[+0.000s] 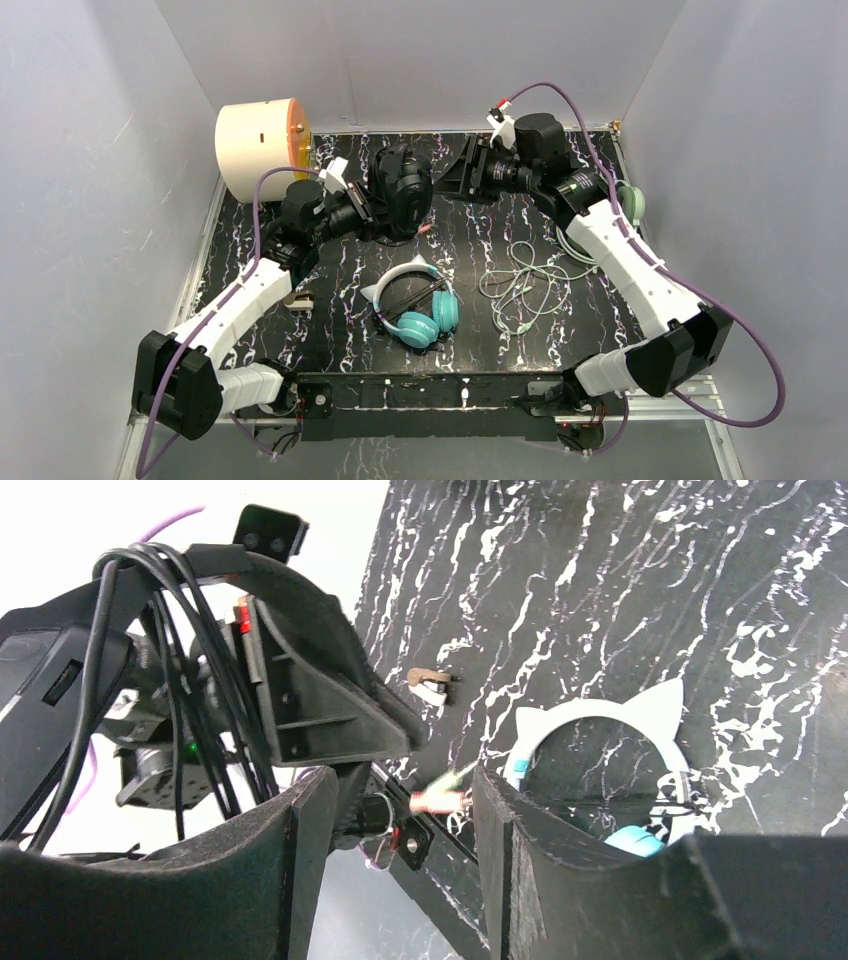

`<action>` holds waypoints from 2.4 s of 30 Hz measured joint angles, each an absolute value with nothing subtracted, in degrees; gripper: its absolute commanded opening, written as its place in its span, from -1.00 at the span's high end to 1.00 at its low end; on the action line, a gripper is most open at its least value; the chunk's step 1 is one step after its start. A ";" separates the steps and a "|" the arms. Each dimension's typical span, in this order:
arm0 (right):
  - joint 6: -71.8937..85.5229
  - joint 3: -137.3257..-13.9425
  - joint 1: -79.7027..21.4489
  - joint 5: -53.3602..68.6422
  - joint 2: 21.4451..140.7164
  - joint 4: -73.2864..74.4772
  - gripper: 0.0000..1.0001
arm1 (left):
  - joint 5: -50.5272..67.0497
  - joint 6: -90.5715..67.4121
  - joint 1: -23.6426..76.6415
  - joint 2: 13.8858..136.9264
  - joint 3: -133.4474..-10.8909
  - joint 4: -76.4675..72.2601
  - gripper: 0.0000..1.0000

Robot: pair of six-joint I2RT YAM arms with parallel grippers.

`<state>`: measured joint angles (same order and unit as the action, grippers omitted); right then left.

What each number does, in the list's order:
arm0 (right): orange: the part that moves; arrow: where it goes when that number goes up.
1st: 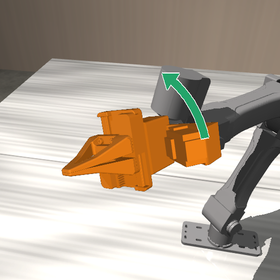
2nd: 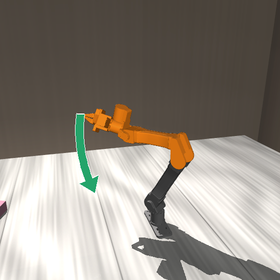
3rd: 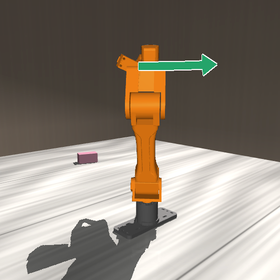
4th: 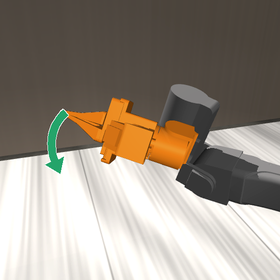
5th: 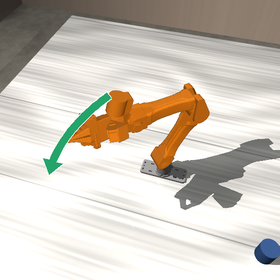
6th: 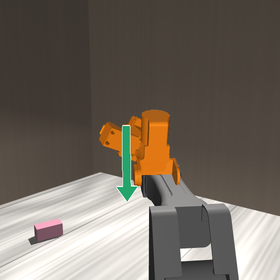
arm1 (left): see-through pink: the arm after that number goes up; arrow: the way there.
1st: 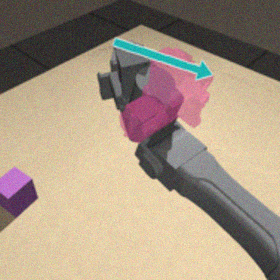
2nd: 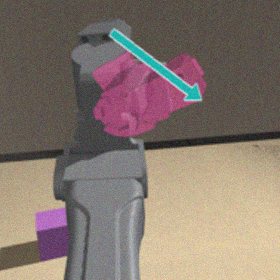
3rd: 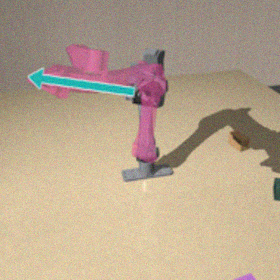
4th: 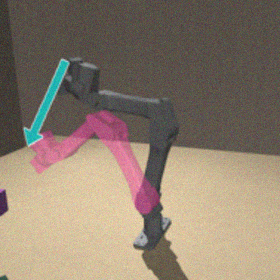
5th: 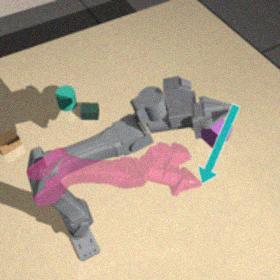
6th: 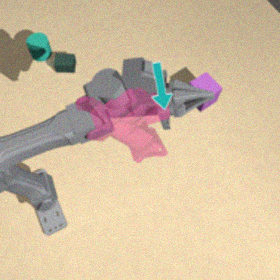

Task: Wrap the headphones
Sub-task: Wrap the headphones cable around the headphones.

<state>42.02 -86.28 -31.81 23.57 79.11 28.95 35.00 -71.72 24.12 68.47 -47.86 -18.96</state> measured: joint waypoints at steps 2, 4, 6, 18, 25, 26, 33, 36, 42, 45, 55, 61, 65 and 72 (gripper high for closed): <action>42.15 -84.64 -30.39 24.64 79.33 27.68 -0.45 | 33.12 -70.37 24.12 68.01 -49.04 -13.65 1.00; 41.87 -83.13 -28.84 25.52 79.33 26.87 -0.65 | 30.81 -68.60 24.12 67.59 -51.31 -7.62 1.00; 40.16 -81.80 -27.18 26.30 79.33 26.13 -0.71 | 28.67 -67.09 24.12 67.29 -53.80 -2.48 1.00; 17.76 -56.07 -28.01 33.12 69.49 4.25 -0.78 | 15.49 -61.28 24.12 68.31 -68.12 23.79 1.00; 1.34 -44.07 -49.76 26.50 66.35 -22.46 -0.68 | 13.02 -62.19 24.10 69.34 -71.48 30.28 1.00; -1.04 -42.98 -51.22 25.21 66.54 -26.44 -0.67 | 12.86 -62.33 24.10 69.47 -71.92 31.03 1.00; -14.74 -40.82 -53.78 18.39 69.93 -42.76 -0.56 | 12.56 -63.07 24.10 69.56 -73.60 34.22 1.00; -17.41 -40.99 -54.19 17.91 72.14 -46.00 -0.51 | 12.49 -63.51 24.10 69.54 -73.63 35.03 1.00; -19.97 -41.47 -55.24 17.63 76.95 -51.18 -0.40 | 12.73 -64.47 24.10 69.49 -73.63 35.09 1.00; -20.58 -41.52 -55.55 16.95 78.78 -53.93 -0.19 | 12.91 -64.62 24.10 69.23 -73.63 35.11 1.00; -21.34 -41.87 -56.16 13.58 83.48 -60.60 0.51 | 12.99 -64.73 24.10 67.90 -74.06 36.14 1.00; -21.43 -41.45 -56.31 14.20 81.45 -58.92 1.00 | 12.60 -64.31 24.10 67.88 -74.54 36.84 1.00; -20.49 -39.90 -56.38 18.09 73.14 -51.11 1.00 | 10.90 -63.00 24.10 67.90 -75.77 38.02 1.00; -16.88 -36.12 -56.25 21.23 60.66 -42.44 1.00 | 10.39 -60.23 24.12 68.55 -77.67 38.57 1.00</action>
